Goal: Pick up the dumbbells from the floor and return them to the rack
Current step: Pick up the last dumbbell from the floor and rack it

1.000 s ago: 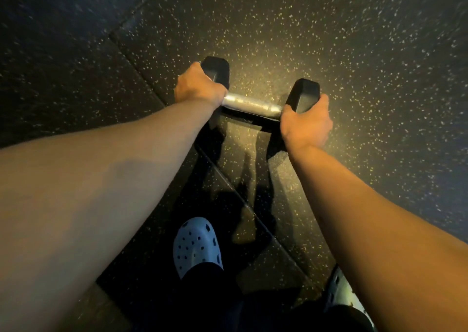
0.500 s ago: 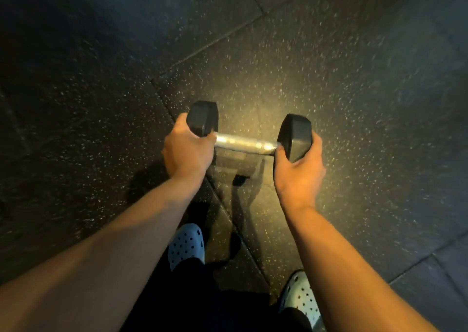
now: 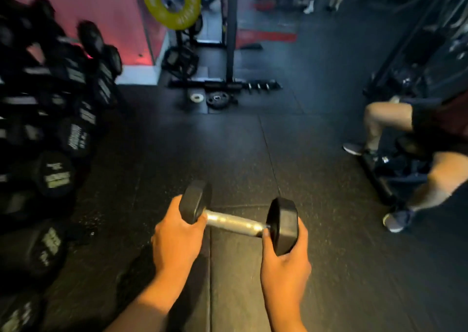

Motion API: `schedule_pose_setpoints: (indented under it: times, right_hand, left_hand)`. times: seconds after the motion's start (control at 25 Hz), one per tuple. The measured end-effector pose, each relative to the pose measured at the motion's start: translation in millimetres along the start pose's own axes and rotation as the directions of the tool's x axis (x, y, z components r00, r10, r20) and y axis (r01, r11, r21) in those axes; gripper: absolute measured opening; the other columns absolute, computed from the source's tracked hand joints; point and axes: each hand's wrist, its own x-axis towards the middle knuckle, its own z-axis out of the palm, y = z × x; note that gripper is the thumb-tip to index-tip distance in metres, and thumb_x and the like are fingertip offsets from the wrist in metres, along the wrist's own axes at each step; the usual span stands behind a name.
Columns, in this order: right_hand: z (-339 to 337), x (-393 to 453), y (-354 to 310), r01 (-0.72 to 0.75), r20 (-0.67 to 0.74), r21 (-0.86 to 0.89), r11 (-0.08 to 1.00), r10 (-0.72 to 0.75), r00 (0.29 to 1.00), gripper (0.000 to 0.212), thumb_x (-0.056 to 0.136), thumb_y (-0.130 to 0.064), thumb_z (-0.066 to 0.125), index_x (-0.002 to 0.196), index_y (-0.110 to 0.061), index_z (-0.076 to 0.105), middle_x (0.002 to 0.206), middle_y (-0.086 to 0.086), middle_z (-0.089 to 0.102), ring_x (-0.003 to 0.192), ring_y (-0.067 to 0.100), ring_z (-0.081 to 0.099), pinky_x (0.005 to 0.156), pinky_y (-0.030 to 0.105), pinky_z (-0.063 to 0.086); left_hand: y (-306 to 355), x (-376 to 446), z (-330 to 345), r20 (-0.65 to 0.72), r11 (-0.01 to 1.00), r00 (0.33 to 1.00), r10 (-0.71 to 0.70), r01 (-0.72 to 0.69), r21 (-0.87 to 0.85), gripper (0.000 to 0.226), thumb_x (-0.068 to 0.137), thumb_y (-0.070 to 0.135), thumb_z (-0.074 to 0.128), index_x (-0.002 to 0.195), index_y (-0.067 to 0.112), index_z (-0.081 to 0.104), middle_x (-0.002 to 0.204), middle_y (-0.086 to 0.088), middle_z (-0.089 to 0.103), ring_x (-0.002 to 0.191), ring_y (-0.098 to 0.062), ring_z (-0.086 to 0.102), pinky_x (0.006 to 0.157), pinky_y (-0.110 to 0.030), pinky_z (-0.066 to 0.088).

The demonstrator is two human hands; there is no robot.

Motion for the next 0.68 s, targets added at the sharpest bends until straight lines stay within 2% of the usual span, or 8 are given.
schedule_pose_setpoints:
  times: [0.12, 0.24, 0.36, 0.52, 0.68]
  right_hand:
    - [-12, -38, -80, 0.152, 0.122, 0.054, 0.987, -0.158, 0.980, 0.068, 0.080, -0.033, 0.081, 0.142, -0.035, 0.051, 0.115, 0.004, 0.073, 0.104, 0.029, 0.067, 0.078, 0.027, 0.043]
    - [-7, -76, -133, 0.250, 0.224, 0.102, 0.963, -0.267, 0.937, 0.064, 0.082, -0.032, 0.080, 0.140, -0.031, 0.053, 0.117, 0.002, 0.072, 0.105, 0.025, 0.066, 0.078, 0.025, 0.041]
    - [5, -134, -172, 0.306, 0.371, 0.161, 0.938, -0.345, 0.862, 0.063, 0.083, -0.031, 0.080, 0.140, -0.028, 0.053, 0.112, -0.004, 0.071, 0.095, 0.016, 0.065, 0.077, 0.023, 0.040]
    - [29, -224, -206, 0.297, 0.537, 0.259, 0.919, -0.393, 0.746, 0.063, 0.081, -0.036, 0.080, 0.138, -0.038, 0.052, 0.097, -0.015, 0.064, 0.084, 0.009, 0.058, 0.071, 0.024, 0.041]
    - [39, -350, -228, 0.270, 0.690, 0.367, 0.890, -0.455, 0.562, 0.063, 0.078, -0.037, 0.082, 0.133, -0.044, 0.051, 0.088, -0.029, 0.063, 0.078, 0.002, 0.060, 0.065, 0.018, 0.040]
  left_hand:
    - [28, -31, -92, -0.159, 0.995, 0.985, -0.066, 0.054, -0.079, 0.045, 0.082, 0.041, 0.076, 0.123, 0.037, 0.058, 0.095, 0.003, 0.070, 0.096, -0.032, 0.066, 0.080, -0.042, 0.053]
    - [31, -55, -166, -0.335, 0.989, 0.934, -0.126, 0.092, -0.115, 0.041, 0.080, 0.039, 0.077, 0.119, 0.035, 0.060, 0.091, 0.000, 0.070, 0.094, -0.034, 0.067, 0.077, -0.042, 0.053]
    - [10, -86, -241, -0.505, 0.983, 0.843, -0.184, 0.146, -0.115, 0.037, 0.080, 0.040, 0.075, 0.115, 0.033, 0.062, 0.093, -0.005, 0.072, 0.092, -0.037, 0.066, 0.071, -0.040, 0.050]
    - [-34, -135, -332, -0.648, 0.954, 0.703, -0.294, 0.258, -0.153, 0.044, 0.082, 0.045, 0.071, 0.123, 0.038, 0.057, 0.103, -0.006, 0.072, 0.099, -0.038, 0.065, 0.074, -0.040, 0.051]
    - [-92, -214, -435, -0.758, 0.922, 0.533, -0.375, 0.301, -0.245, 0.035, 0.084, 0.043, 0.071, 0.117, 0.041, 0.058, 0.090, 0.002, 0.072, 0.089, -0.031, 0.069, 0.063, -0.035, 0.051]
